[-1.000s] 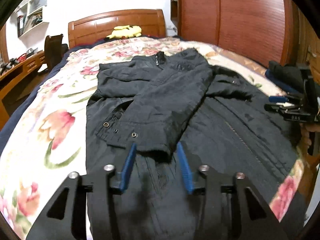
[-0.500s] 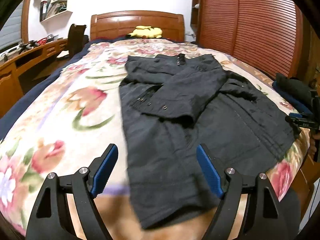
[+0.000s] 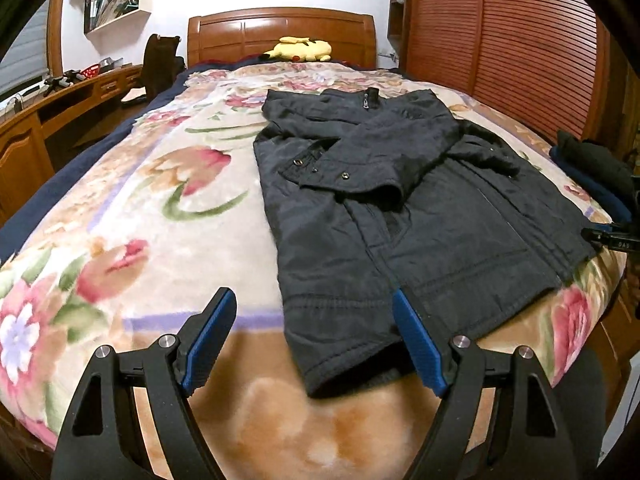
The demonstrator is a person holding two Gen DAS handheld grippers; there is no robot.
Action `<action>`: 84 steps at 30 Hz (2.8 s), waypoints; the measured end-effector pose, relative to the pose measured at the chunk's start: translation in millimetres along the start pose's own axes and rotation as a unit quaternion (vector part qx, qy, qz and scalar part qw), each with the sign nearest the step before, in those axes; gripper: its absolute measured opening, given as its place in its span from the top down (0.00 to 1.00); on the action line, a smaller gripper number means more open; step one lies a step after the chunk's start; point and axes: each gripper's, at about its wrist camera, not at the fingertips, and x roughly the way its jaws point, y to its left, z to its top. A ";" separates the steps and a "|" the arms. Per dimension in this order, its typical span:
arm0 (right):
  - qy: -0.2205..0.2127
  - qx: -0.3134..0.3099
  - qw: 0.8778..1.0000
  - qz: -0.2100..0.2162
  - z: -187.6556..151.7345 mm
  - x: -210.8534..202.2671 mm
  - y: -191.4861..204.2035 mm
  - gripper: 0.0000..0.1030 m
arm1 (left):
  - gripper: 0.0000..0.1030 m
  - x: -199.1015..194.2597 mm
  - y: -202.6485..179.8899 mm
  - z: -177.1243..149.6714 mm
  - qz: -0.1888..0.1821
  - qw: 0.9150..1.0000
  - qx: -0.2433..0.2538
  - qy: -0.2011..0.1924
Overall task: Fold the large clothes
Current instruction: 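Close both grippers on the jacket hem, then lift the held hem with both grippers and carry it toward the collar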
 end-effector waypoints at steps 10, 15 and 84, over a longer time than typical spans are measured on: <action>-0.003 0.012 1.000 0.011 -7.6 4.8 -3.9 0.47 | 0.39 10.8 -5.9 -12.0 -0.026 1.000 -0.008 0.012; 0.001 0.027 1.000 0.015 -7.9 4.8 -4.1 0.46 | 0.81 5.3 -2.6 -11.9 -0.039 0.999 -0.010 0.011; -0.194 -0.081 0.976 0.048 16.8 -74.1 25.0 0.89 | 0.96 -110.5 37.8 93.3 0.003 0.988 -0.002 -0.153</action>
